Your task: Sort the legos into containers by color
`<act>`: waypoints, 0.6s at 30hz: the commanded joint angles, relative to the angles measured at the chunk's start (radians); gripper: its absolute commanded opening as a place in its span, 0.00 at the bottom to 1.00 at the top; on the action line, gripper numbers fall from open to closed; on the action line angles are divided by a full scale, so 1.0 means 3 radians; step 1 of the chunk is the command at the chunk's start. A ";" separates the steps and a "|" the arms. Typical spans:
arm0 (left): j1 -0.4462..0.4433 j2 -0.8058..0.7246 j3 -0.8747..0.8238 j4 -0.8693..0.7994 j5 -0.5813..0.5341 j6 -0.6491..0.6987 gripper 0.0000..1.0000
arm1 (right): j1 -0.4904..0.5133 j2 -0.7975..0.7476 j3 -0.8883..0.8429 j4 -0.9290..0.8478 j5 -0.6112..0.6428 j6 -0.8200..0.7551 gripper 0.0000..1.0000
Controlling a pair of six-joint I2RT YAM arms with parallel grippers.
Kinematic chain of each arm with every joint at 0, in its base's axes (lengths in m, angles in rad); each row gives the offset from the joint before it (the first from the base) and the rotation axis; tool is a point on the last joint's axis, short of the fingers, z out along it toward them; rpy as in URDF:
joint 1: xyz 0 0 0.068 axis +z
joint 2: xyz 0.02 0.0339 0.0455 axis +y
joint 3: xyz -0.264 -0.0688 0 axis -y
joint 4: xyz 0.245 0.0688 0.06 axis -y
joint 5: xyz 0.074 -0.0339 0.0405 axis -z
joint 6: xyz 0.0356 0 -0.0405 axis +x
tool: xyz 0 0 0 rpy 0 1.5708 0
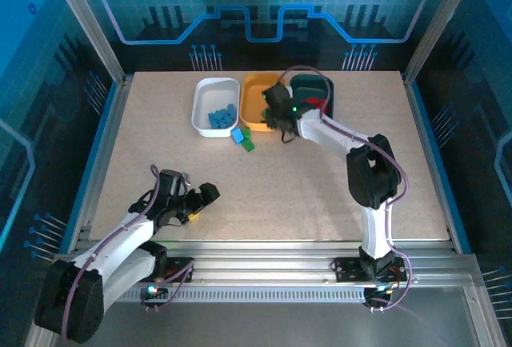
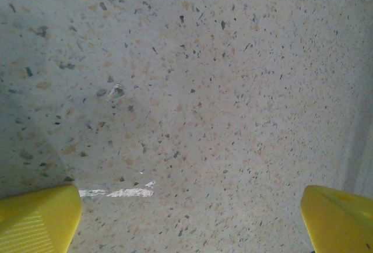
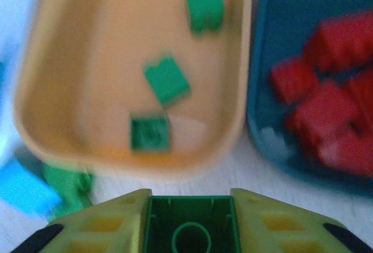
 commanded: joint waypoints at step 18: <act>-0.0109 -0.0283 0.0078 -0.0076 -0.0139 0.0080 0.99 | 0.0592 0.0374 -0.0289 0.0185 -0.0353 -0.0615 0.78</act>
